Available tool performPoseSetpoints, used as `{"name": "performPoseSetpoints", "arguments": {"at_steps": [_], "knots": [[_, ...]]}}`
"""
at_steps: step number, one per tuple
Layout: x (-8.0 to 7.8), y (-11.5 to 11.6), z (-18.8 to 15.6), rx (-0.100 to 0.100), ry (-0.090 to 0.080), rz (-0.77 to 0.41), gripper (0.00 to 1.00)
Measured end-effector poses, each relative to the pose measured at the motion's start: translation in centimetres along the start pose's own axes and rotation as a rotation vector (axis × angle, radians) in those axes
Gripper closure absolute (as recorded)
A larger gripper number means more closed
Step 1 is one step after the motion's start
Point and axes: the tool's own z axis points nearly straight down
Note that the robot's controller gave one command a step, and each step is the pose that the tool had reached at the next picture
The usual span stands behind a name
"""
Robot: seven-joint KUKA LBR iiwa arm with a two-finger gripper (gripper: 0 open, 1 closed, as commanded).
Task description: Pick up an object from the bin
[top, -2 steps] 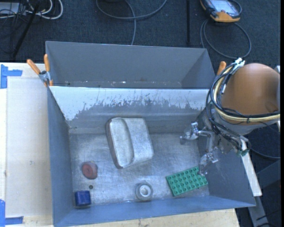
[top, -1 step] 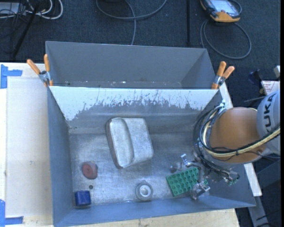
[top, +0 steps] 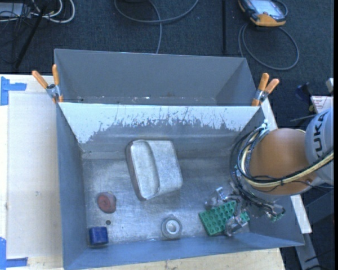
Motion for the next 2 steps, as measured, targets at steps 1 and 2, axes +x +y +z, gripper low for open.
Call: {"name": "performPoseSetpoints", "arguments": {"at_steps": [1,2], "knots": [[-1.6,-0.7,-11.4,-0.001,0.002,-0.370,1.00],[-2.0,-1.8,-19.7,0.002,-0.001,-0.393,1.00]]}}
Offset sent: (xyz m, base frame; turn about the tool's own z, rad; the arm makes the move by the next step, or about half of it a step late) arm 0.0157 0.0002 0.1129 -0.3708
